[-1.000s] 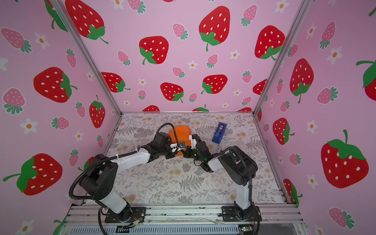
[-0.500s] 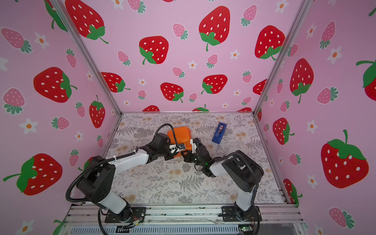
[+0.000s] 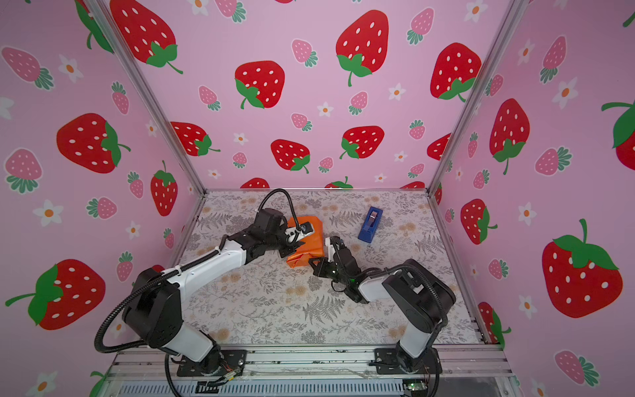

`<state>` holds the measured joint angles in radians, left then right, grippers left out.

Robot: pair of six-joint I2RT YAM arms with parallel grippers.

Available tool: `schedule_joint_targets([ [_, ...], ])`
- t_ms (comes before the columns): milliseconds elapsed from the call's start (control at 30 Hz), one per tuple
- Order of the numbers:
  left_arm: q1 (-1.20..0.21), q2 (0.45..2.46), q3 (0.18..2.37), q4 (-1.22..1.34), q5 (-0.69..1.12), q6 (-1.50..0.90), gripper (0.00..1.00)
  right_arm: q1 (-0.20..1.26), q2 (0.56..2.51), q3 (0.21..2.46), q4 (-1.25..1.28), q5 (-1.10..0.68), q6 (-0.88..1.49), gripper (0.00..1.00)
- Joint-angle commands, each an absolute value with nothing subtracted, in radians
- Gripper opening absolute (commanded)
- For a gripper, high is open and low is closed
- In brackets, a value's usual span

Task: Wrap a gift box in wrapping paper
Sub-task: Stick the wrapping paper to the gift box.

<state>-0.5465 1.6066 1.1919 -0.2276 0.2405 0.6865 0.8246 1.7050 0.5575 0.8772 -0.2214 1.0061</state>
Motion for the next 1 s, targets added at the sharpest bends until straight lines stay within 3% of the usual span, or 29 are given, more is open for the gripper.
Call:
schedule_joint_targets([
  [0, -0.540, 1.671, 1.320, -0.457, 0.288, 0.590, 0.27, 0.836, 1.665, 0.534, 0.897, -0.217, 1.067, 0.00],
  [300, -0.540, 1.775, 1.388, -0.630, 0.458, 0.488, 0.00, 0.867, 1.706, 0.540, 0.972, -0.260, 1.124, 0.00],
  [767, -0.528, 1.854, 1.444, -0.713, 0.475, 0.490, 0.00, 0.858, 1.822, 0.660, 0.927, -0.237, 1.121, 0.00],
  [967, -0.515, 1.835, 1.475, -0.713, 0.471, 0.479, 0.00, 0.857, 1.712, 0.621, 0.882, -0.251, 1.096, 0.00],
])
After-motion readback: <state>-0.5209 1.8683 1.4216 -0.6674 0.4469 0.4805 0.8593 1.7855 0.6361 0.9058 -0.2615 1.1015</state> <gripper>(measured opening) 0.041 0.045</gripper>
